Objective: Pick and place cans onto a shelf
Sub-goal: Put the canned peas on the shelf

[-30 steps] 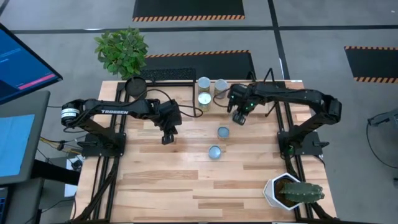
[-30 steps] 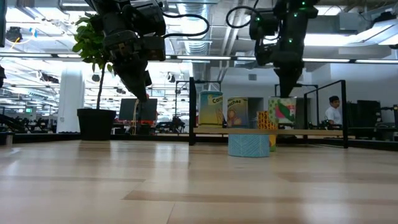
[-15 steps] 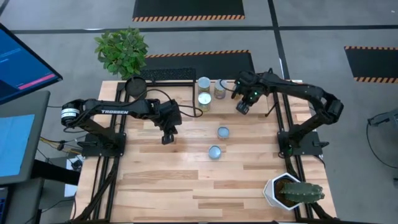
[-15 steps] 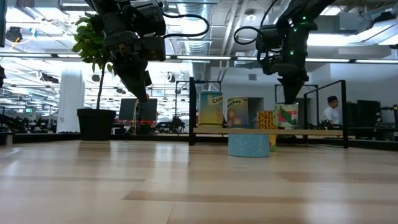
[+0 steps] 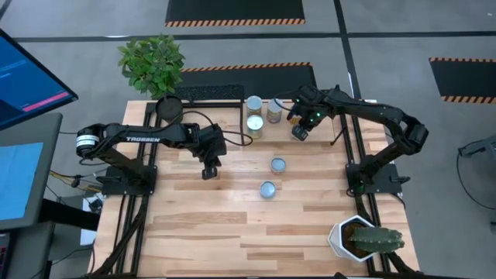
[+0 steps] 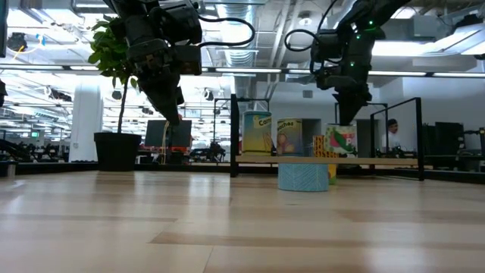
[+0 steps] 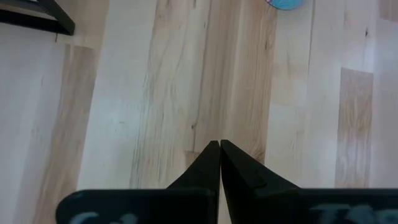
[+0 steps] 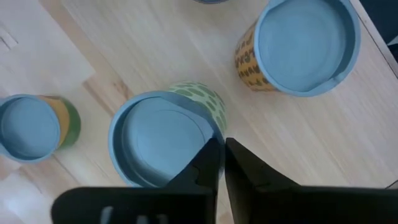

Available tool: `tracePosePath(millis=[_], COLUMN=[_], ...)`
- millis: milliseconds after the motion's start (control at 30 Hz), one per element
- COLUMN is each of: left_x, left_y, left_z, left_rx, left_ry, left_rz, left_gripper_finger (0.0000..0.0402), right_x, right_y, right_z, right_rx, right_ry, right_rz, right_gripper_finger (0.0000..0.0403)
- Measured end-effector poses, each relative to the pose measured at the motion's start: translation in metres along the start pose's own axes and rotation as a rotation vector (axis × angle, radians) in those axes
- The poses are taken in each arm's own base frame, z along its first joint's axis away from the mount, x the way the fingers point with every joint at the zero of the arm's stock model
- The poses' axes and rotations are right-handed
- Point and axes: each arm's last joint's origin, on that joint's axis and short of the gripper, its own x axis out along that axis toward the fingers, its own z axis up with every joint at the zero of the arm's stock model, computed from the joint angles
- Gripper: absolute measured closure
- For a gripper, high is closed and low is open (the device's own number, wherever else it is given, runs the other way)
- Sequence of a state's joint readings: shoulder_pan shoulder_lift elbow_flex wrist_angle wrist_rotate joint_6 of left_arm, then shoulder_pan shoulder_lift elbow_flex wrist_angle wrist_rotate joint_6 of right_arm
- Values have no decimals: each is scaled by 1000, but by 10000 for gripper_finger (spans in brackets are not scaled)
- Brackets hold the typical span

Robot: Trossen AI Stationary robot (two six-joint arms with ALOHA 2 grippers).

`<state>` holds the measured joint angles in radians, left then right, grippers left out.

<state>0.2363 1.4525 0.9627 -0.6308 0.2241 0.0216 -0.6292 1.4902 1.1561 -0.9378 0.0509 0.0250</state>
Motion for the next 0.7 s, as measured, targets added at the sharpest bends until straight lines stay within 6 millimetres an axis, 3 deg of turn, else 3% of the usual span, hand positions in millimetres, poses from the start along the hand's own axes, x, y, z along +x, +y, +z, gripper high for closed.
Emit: tracePosePath(millis=[700], left_x=[0], left_y=[0], left_z=[0], left_rx=[-10], left_ry=[1], left_rz=[-1], left_gripper_finger=[401], right_x=[1], right_y=[-1], right_z=[4], right_rx=[-11], right_ry=[-31], right_rz=[-10], right_gripper_finger=[326])
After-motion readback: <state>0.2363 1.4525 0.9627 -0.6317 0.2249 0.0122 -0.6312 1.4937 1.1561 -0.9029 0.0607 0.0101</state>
